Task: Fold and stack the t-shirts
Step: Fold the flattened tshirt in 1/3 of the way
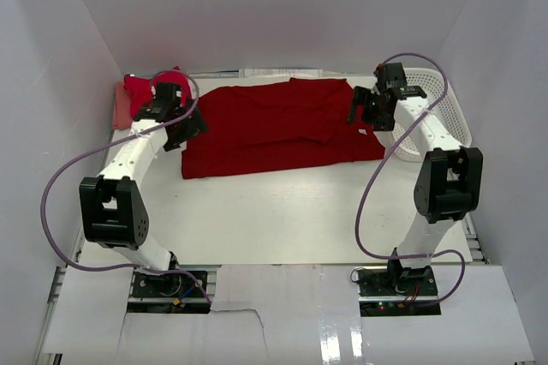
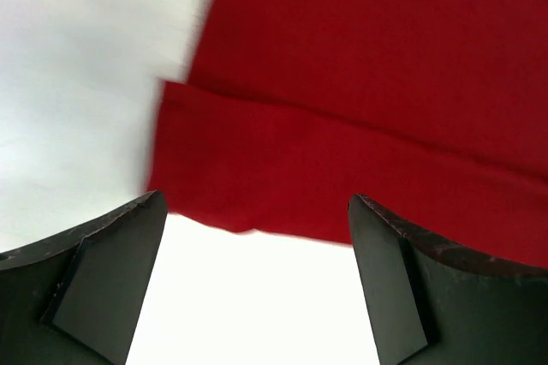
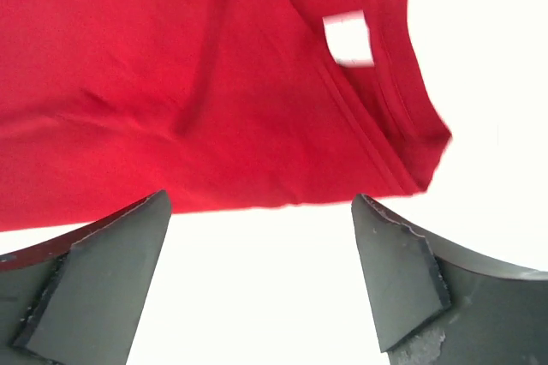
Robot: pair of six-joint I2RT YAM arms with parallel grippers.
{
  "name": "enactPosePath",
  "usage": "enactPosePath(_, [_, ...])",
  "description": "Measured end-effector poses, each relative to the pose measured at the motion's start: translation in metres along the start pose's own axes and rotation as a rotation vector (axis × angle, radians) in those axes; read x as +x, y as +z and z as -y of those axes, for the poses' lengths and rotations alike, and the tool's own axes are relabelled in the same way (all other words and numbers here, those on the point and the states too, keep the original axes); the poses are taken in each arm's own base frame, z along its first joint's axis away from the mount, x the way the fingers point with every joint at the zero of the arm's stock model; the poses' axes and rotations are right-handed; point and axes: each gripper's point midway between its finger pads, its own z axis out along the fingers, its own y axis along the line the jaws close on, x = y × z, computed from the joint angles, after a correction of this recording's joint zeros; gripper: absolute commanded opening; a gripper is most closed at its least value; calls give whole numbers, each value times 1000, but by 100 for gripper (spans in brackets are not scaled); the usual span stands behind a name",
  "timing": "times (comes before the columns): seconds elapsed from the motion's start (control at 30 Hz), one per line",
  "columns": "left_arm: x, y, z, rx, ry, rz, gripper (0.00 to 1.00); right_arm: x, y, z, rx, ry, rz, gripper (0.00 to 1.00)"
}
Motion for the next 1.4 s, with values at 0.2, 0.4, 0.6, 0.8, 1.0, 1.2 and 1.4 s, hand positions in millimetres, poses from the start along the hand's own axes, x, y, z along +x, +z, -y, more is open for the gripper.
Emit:
enactPosePath(0.2, [50, 18, 19, 15, 106, -118, 98, 65, 18, 30, 102, -3, -128, 74])
enactPosePath(0.4, [87, 56, 8, -43, 157, -268, 98, 79, 35, 47, 174, -12, -171, 75])
enactPosePath(0.6, [84, 64, 26, -44, 227, -277, 98, 82, 54, 55, 214, -16, -200, 73])
enactPosePath(0.8, [103, 80, 23, -81, 271, -333, 98, 78, 72, 61, 239, -28, -209, 42])
enactPosePath(1.0, [106, 79, 23, -106, 312, -328, 98, 80, 74, 65, 261, -34, -203, 29])
enactPosePath(1.2, [122, 70, 20, -123, 345, -326, 98, 115, 52, 63, 322, -101, -199, 40])
enactPosePath(1.4, [156, 43, 4, -136, 386, -379, 98, 169, 16, 70, 403, -184, -289, 47])
